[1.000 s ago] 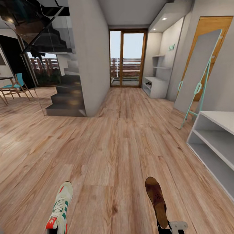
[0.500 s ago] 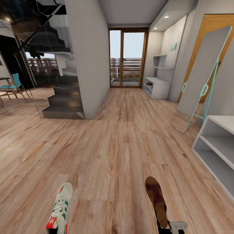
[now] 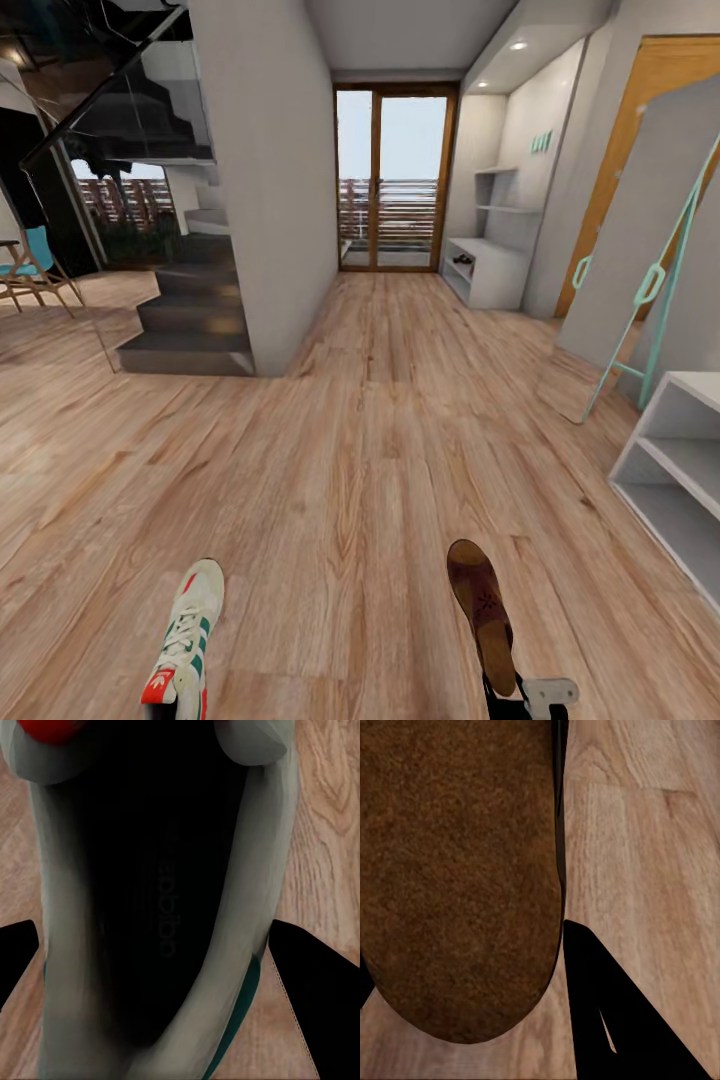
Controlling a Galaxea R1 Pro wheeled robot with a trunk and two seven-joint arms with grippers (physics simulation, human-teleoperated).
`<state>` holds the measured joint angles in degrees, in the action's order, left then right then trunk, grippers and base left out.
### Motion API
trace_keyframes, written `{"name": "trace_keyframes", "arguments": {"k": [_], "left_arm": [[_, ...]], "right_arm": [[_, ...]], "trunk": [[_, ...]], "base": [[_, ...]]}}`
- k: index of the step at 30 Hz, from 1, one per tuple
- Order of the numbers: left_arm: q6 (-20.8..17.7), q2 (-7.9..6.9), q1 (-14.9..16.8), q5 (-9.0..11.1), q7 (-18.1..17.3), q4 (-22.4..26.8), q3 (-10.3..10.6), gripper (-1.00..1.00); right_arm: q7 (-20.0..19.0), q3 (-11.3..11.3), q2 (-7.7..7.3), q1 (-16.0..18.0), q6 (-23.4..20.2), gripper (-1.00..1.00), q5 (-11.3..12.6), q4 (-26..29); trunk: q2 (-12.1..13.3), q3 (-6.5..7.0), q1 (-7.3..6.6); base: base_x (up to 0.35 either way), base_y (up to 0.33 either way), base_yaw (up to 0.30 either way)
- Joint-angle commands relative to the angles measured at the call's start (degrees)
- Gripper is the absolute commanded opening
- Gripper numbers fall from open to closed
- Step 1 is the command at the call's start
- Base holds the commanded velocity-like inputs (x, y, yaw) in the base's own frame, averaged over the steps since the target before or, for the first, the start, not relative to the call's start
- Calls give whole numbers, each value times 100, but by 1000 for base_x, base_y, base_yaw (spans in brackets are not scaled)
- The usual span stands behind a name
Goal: Pick up the two gym shoes and the two sandals from the corridor floor and place them onto the hallstand (shoe rack) in the corridor, making sure they are on the rack and not on the floor. Arrange them so the two gym shoes are next to each other and the two sandals are next to each other.
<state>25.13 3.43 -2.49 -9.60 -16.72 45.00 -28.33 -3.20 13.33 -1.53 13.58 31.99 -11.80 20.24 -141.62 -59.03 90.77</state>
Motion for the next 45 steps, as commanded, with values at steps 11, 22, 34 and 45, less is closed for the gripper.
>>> {"name": "trace_keyframes", "arguments": {"k": [11, 22, 34, 45], "left_arm": [[18, 9, 3, -55, -31, 9, -41, -100], [18, 9, 3, -59, -24, 9, -41, -100], [18, 9, 3, -58, -26, 9, -49, -100], [18, 9, 3, -56, -27, 9, -43, -100]], "right_arm": [[-35, 47, 3, 4, 17, -100, -13, -3], [-32, 47, 11, 4, 17, -100, -8, -3], [-40, 47, 12, 4, 17, -100, -7, -3], [-40, 47, 12, 4, 17, -100, -7, -3]], "trunk": [[-2, -4, 3], [-2, -4, 3], [-2, -4, 3], [-2, -4, 3]], "base": [[338, 0, 0], [338, 0, 0], [338, 0, -85], [338, 0, -37]]}}
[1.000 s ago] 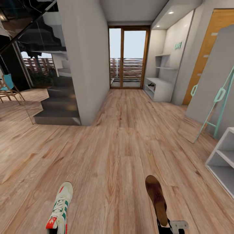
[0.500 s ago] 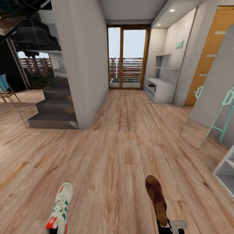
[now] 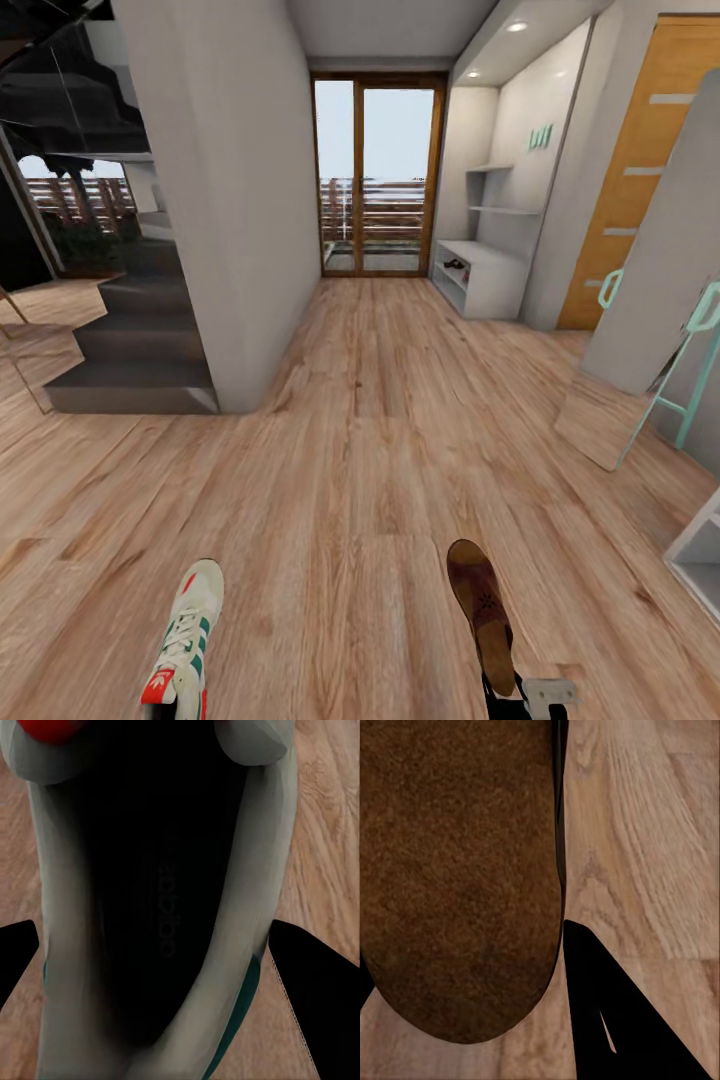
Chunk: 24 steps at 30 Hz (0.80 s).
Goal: Pick up the two gym shoes and the two sandals from the corridor floor and place them onto the hallstand (shoe rack) in the corridor, making sure they are on the rack and not on the floor. Arrange them so the two gym shoes are next to each other and the two sandals are next to each other.
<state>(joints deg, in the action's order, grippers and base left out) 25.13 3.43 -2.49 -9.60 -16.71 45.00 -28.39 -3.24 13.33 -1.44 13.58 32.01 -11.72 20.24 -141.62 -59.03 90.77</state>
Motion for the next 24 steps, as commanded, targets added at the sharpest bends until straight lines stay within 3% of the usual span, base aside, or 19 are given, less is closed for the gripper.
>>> {"name": "trace_keyframes", "arguments": {"k": [1, 24], "left_arm": [[18, 9, 3, -55, -27, 9, -37, -100], [18, 9, 3, -55, -29, 9, -35, -100]], "right_arm": [[-36, 47, 3, 4, 16, -100, -15, -3], [-36, 47, 3, 4, 16, -100, -17, -3]], "trunk": [[-2, -4, 3], [-2, -4, 3]], "base": [[338, 0, -1], [338, 0, 0]]}}
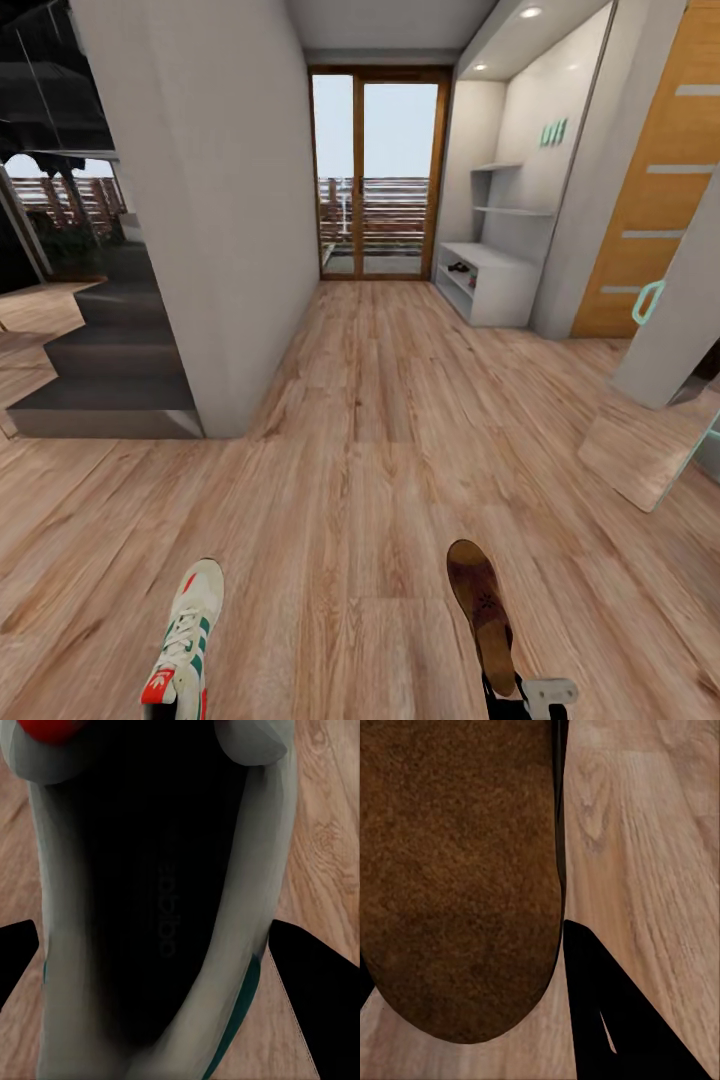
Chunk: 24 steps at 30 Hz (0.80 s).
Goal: Pick up the two gym shoes and the two sandals from the corridor floor and place them onto the hallstand (shoe rack) in the corridor, making sure they are on the rack and not on the floor. Arrange them so the two gym shoes are next to each other and the two sandals are next to each other.
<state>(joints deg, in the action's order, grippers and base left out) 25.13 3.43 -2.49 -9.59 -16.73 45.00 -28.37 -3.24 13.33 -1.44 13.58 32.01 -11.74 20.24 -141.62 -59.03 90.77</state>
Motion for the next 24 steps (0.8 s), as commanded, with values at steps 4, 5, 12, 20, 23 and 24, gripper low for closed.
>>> {"name": "trace_keyframes", "arguments": {"k": [4, 5, 12, 20, 23, 24], "left_arm": [[18, 9, 3, -58, -28, 9, -37, -100], [18, 9, 3, -56, -27, 9, -37, -100], [18, 9, 3, -54, -27, 9, -36, -100], [18, 9, 3, -52, -28, 9, -37, -100], [18, 9, 3, -58, -29, 9, -37, -100], [18, 9, 3, -55, -28, 9, -37, -100]], "right_arm": [[-36, 47, 3, 4, 16, -100, -14, -3], [-36, 47, 3, 4, 16, -100, -16, -3], [-36, 47, 3, 4, 16, -100, -16, -3], [-42, 47, 3, 4, 16, -100, -16, -3], [-44, 47, 3, 4, 16, -100, -15, -3], [-42, 47, 3, 4, 16, -100, -15, -3]], "trunk": [[-2, -4, 3], [-2, -4, 3], [-2, -4, 3], [-2, -4, 3], [-2, -4, 3], [-2, -4, 3]], "base": [[338, 0, 0], [338, 0, 0], [338, 0, 0], [338, 0, 0], [338, 0, -31], [338, 0, -147]]}}
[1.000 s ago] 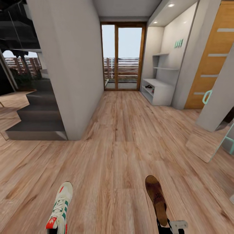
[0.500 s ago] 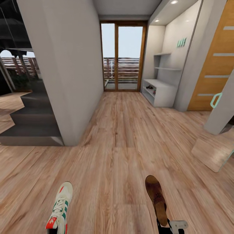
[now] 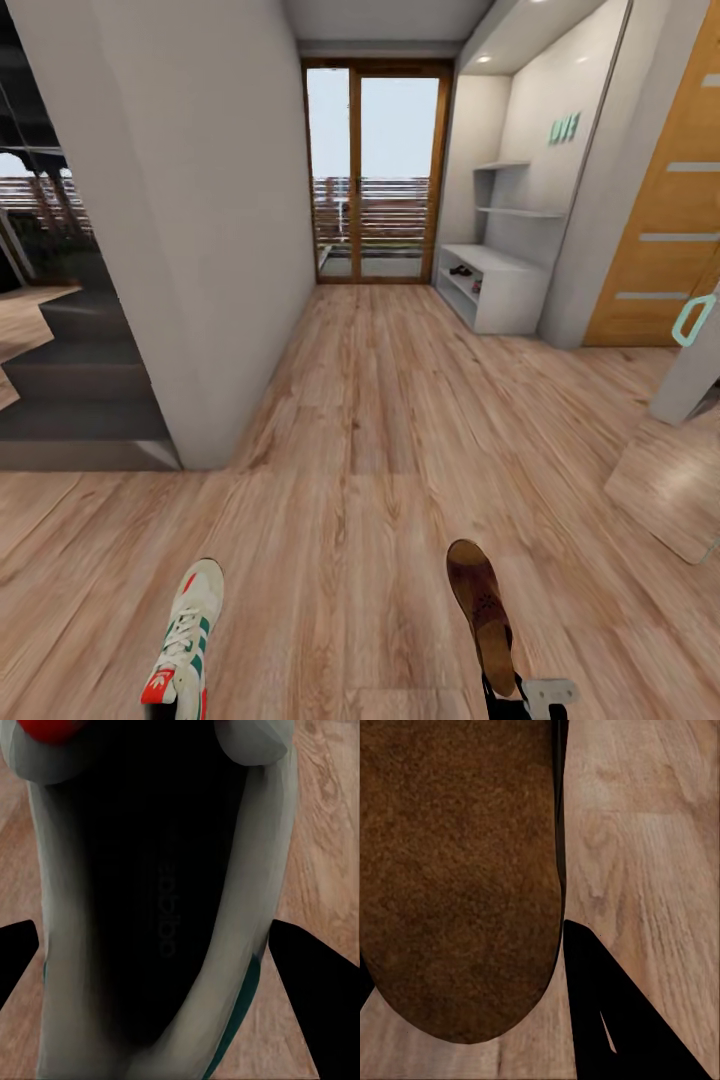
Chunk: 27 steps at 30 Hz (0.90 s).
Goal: Pick up the two gym shoes and the two sandals from the corridor floor and place them onto the hallstand (shoe rack) in the corridor, making sure they are on the rack and not on the floor. Arrange them so the two gym shoes are next to each other and the two sandals are next to each other.
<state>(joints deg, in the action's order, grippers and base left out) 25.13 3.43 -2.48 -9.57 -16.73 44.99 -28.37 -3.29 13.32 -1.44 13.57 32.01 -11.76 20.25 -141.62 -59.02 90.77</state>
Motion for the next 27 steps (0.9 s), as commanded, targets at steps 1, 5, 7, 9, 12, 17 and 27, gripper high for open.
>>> {"name": "trace_keyframes", "arguments": {"k": [1, 5, 7, 9, 12, 17, 27], "left_arm": [[18, 9, 2, -56, -26, 9, -39, -100], [18, 9, 2, -54, -25, 9, -37, -100], [18, 9, 2, -54, -27, 9, -37, -100], [18, 9, 2, -54, -28, 9, -37, -100], [18, 9, 2, -54, -24, 9, -37, -100], [18, 9, 2, -54, -24, 9, -39, -100], [18, 9, 2, -57, -26, 9, -37, -100]], "right_arm": [[-38, 48, 4, 5, 16, -100, -16, -4], [-38, 48, 4, 5, 14, -100, -17, -4], [-39, 48, 4, 5, 11, -100, -18, -4], [-40, 48, 4, 5, 13, -100, -19, -4], [-40, 48, 3, 5, 15, -100, -19, -6], [-40, 42, 4, 5, 9, -100, -20, -7], [-36, 48, 4, 5, 16, -100, -20, -12]], "trunk": [[-2, -4, 3], [-2, -4, 3], [-2, -4, 3], [-2, -4, 3], [-2, -4, 3], [-2, -4, 3], [-2, -4, 3]], "base": [[338, 0, -195], [338, 0, -145], [338, 0, -41], [338, 0, -19], [338, 0, -6], [338, 0, -1], [338, 0, 0]]}}
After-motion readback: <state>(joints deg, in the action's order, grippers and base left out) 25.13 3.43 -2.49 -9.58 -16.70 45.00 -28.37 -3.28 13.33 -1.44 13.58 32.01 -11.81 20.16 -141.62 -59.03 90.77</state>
